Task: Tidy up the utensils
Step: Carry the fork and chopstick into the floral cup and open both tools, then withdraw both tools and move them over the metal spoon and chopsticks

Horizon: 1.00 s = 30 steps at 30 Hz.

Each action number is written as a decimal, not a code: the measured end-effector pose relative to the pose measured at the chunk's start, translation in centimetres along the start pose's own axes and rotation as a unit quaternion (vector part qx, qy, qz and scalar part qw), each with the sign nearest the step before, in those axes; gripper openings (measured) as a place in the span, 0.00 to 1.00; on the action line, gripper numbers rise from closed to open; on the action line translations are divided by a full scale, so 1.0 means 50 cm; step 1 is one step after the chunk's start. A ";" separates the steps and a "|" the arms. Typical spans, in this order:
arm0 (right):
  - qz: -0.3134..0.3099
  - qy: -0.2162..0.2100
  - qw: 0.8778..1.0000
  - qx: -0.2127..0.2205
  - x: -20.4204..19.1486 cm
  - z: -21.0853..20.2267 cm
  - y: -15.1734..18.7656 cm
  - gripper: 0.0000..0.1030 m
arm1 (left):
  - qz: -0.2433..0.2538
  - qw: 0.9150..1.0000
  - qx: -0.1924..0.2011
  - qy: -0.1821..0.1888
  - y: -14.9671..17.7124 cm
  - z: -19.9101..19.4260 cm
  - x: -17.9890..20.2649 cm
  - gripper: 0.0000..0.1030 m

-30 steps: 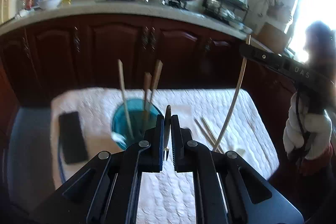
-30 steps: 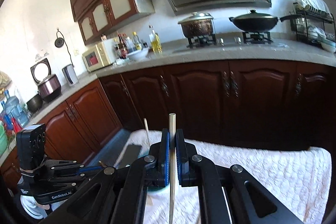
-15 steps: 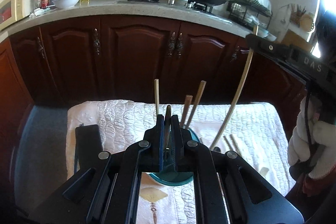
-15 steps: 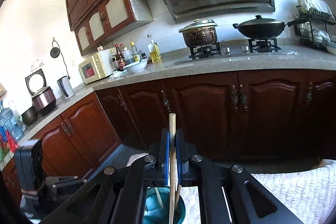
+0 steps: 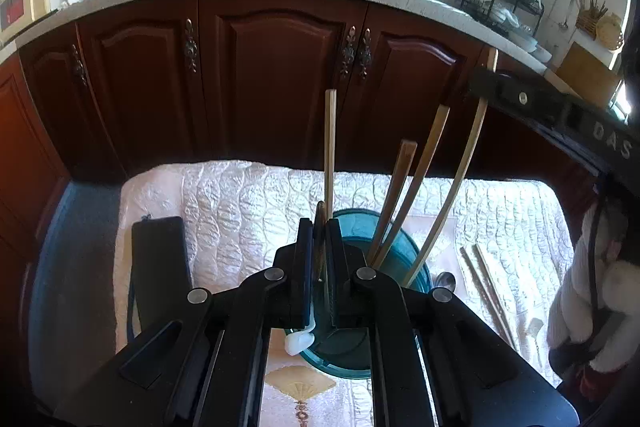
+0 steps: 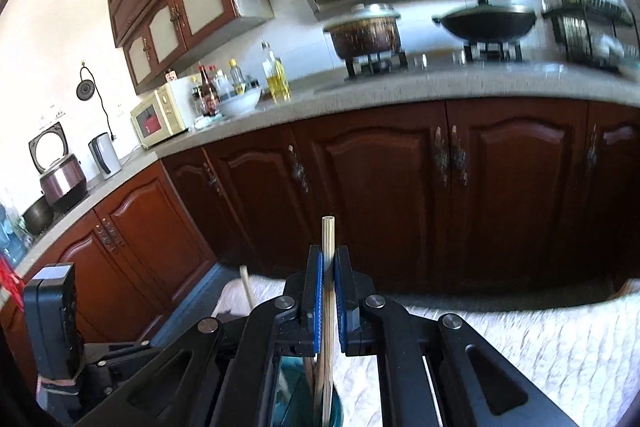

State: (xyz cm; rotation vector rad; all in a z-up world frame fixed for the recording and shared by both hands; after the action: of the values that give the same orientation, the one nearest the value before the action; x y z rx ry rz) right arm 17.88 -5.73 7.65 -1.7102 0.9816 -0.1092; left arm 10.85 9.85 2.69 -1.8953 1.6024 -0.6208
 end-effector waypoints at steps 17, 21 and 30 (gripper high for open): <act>0.049 -0.038 0.995 -0.073 0.033 0.018 0.075 0.27 | -0.002 1.000 -0.027 -0.007 0.033 0.031 0.016 0.05; 0.044 -0.041 0.995 -0.076 0.029 0.006 0.081 0.29 | -0.004 1.000 -0.026 -0.008 0.032 0.022 0.017 0.06; 0.044 -0.040 0.995 -0.081 0.019 -0.020 0.098 0.31 | -0.008 1.000 -0.018 -0.010 0.035 -0.004 0.015 0.26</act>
State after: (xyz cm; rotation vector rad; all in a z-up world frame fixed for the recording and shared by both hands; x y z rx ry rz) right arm 15.30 -7.36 3.59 -1.8001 1.0275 0.0988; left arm 9.59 8.87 1.64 -1.9356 1.5980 -0.5821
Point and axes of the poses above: each gripper's, at about its wrist camera, not at the fingertips, and z roughly the way its jaws point, x to its right, y to its underside, the point moved 3 cm from there along z, roughly the way its jaws point, and after that the axes turned 13 degrees about -y, right-handed, at the moved point
